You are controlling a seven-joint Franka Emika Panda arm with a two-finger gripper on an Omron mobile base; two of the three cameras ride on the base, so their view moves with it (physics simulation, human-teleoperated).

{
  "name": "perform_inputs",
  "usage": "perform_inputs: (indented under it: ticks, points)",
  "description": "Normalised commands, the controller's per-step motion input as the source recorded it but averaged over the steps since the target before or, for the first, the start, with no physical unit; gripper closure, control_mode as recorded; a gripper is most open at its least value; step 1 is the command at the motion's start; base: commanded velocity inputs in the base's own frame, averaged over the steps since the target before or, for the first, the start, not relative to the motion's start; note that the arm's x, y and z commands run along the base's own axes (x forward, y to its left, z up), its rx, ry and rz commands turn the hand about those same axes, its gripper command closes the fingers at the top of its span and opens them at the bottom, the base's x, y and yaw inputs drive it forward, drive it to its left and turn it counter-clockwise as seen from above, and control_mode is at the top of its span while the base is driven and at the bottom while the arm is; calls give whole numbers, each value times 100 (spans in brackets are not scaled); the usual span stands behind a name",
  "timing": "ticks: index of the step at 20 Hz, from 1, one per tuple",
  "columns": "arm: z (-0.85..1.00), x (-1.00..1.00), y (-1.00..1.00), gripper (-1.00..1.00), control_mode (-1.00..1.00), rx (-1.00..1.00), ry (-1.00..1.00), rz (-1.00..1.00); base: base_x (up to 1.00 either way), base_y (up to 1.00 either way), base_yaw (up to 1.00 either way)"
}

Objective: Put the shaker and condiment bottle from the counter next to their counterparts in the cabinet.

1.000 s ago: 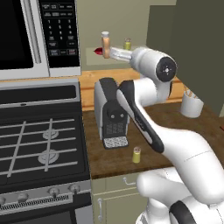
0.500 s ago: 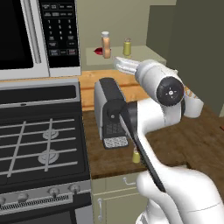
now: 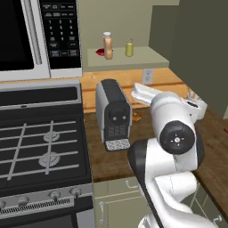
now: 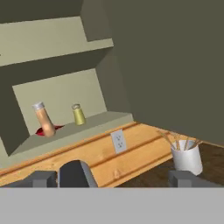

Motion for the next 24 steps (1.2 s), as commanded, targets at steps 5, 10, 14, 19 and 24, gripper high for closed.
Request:
perform_inputs:
  ticks: [5,10,14,19,24]
  points:
    - [-80,-65,-17,-100,-100,0,4,-20,0,0,0]
    - [-82,-17,-1,-100,-100,0,3,-15,0,0,0]
    - [-87,5,-2,-100,-100,0,-5,-4,0,0,0]
    - [-100,6,-7,-100,-100,-4,-7,-17,0,0,0]
    - [-100,2,-21,-100,-100,-2,-10,-15,0,0,0]
